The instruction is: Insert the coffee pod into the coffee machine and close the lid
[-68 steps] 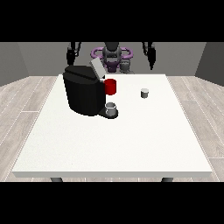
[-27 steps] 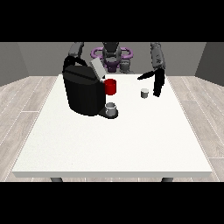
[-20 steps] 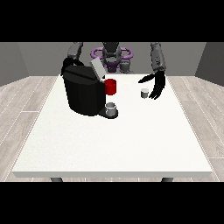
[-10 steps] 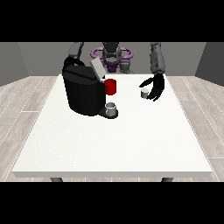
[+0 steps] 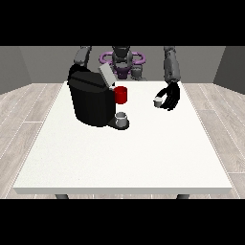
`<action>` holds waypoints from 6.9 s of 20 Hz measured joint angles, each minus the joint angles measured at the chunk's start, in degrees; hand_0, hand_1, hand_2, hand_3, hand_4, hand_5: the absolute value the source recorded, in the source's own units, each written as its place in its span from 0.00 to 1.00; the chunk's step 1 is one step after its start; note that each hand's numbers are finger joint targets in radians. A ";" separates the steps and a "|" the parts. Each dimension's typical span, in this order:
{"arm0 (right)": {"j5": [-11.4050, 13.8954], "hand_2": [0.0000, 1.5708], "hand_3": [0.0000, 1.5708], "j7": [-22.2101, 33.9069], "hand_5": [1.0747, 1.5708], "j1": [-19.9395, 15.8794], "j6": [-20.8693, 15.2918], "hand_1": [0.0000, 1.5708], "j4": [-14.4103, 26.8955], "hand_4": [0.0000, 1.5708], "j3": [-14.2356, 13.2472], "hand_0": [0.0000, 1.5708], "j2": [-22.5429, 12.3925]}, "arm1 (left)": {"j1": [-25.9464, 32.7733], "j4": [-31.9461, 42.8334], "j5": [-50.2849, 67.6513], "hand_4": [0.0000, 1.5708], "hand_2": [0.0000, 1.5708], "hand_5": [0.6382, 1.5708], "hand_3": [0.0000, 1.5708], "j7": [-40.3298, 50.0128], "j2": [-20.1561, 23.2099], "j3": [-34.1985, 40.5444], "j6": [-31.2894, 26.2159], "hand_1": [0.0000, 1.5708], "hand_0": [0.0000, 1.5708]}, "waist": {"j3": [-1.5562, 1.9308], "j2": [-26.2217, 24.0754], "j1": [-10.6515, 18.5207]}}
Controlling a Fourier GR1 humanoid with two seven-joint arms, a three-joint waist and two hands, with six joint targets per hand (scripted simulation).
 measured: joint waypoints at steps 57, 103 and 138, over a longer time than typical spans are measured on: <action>-0.90 0.00 0.00 -0.14 1.00 -6.49 -0.38 0.00 1.35 0.33 1.68 0.00 0.19 | -34.22 -1.35 -4.13 0.31 0.85 1.00 0.78 8.40 5.38 4.74 -16.29 0.84 0.84 | -0.05 2.34 -8.95; -3.09 0.00 0.00 -0.86 1.00 -6.50 -0.27 0.00 0.63 0.27 -1.56 0.00 -1.09 | -36.28 0.87 -8.62 0.23 0.71 1.00 0.61 7.21 3.97 3.67 -16.54 0.67 0.67 | 0.05 5.15 -8.63; -4.11 0.00 0.00 -3.89 1.00 0.65 -1.38 0.00 6.24 0.27 -3.88 0.00 -0.35 | -28.19 -1.76 -6.48 0.05 0.00 1.00 0.00 6.54 -1.79 5.68 -20.33 0.00 0.00 | -0.06 -6.13 -1.55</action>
